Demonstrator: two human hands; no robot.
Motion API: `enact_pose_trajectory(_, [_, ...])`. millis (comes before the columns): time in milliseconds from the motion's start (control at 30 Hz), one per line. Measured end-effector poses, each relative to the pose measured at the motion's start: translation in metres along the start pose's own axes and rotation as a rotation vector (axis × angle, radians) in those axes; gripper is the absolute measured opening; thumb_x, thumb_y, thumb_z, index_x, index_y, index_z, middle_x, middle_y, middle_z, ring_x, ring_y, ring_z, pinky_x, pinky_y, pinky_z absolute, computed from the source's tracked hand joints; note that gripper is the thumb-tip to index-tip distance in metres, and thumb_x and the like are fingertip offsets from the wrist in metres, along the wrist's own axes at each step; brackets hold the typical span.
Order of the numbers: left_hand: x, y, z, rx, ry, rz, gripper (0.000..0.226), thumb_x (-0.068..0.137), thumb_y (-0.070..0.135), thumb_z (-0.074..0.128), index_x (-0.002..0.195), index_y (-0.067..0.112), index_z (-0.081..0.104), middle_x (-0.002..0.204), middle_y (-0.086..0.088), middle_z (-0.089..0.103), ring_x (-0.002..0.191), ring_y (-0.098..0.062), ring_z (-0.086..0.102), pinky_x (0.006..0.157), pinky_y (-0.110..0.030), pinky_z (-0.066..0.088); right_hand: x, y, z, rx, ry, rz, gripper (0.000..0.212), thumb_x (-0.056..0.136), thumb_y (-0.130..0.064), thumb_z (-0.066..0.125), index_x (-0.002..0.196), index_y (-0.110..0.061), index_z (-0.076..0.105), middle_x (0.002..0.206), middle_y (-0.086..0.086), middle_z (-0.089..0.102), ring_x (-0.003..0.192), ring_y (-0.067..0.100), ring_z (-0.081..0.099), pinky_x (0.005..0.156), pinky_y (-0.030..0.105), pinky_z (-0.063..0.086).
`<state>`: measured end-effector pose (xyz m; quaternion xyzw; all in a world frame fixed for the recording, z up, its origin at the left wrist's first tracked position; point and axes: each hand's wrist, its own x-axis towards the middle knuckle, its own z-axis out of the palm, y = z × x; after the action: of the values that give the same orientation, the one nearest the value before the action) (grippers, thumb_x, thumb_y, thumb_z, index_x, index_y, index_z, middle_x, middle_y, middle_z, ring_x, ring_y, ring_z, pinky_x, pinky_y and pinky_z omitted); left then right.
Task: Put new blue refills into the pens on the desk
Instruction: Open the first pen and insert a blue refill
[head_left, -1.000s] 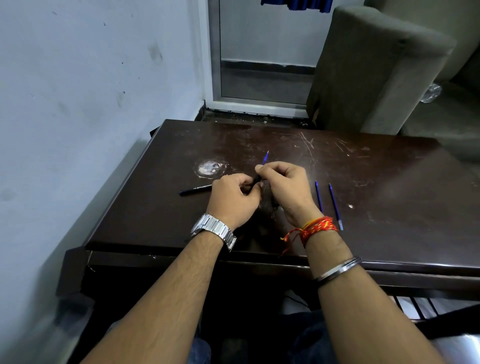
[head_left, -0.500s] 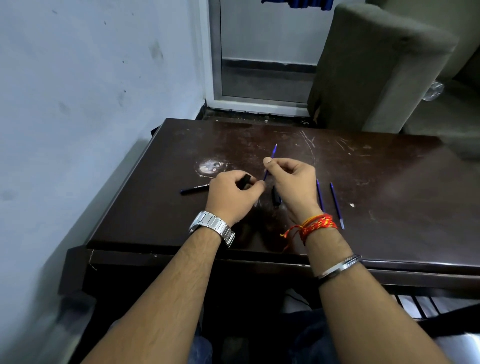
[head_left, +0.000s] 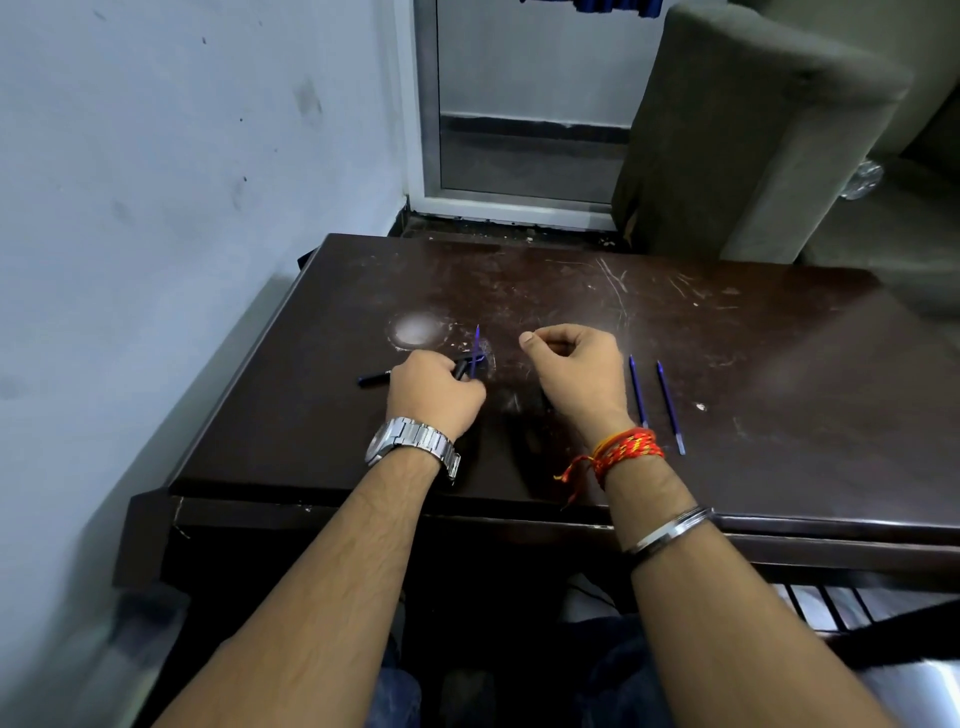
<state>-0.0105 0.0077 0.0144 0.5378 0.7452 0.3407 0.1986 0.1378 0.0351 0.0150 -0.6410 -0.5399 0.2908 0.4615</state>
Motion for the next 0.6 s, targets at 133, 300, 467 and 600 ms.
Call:
enact_pose_trajectory(133, [-0.001, -0.001, 0.0, 0.07, -0.055, -0.047, 0.014, 0.064, 0.013, 0.065, 0.054, 0.008, 0.056, 0.045, -0.002, 0.048, 0.045, -0.02, 0.05, 0.039, -0.021, 0.031, 0.001, 0.002, -0.004, -0.048, 0.009, 0.009, 0.014, 0.086, -0.036, 0.072, 0.093, -0.024, 0.075, 0.079, -0.013, 0.07, 0.077, 0.001, 0.066, 0.073, 0.023, 0.057])
enact_pose_trajectory(300, [0.0, 0.0, 0.004, 0.121, -0.097, -0.017, 0.018, 0.067, 0.011, 0.068, 0.056, 0.011, 0.053, 0.049, -0.002, 0.049, 0.051, -0.022, 0.052, 0.04, -0.022, 0.032, 0.001, 0.003, -0.006, -0.084, 0.008, -0.015, 0.017, 0.086, -0.035, 0.072, 0.097, -0.022, 0.075, 0.078, -0.017, 0.066, 0.076, -0.003, 0.062, 0.072, 0.016, 0.052])
enact_pose_trajectory(467, [0.004, -0.001, 0.007, 0.141, -0.127, -0.019, 0.03, 0.069, 0.013, 0.072, 0.055, 0.013, 0.045, 0.051, -0.003, 0.044, 0.049, -0.022, 0.046, 0.043, -0.023, 0.035, 0.0, 0.005, -0.007, -0.112, 0.006, -0.025, 0.017, 0.086, -0.034, 0.072, 0.098, -0.022, 0.074, 0.074, -0.019, 0.063, 0.073, -0.006, 0.06, 0.061, 0.008, 0.043])
enact_pose_trajectory(600, [0.01, -0.006, 0.004, 0.13, -0.084, -0.069, 0.032, 0.074, 0.016, 0.072, 0.053, 0.008, 0.049, 0.053, -0.002, 0.05, 0.049, -0.018, 0.049, 0.039, -0.022, 0.031, 0.0, 0.005, -0.007, -0.11, -0.002, -0.033, 0.017, 0.086, -0.033, 0.072, 0.097, -0.021, 0.074, 0.075, -0.018, 0.065, 0.075, -0.004, 0.062, 0.068, 0.013, 0.049])
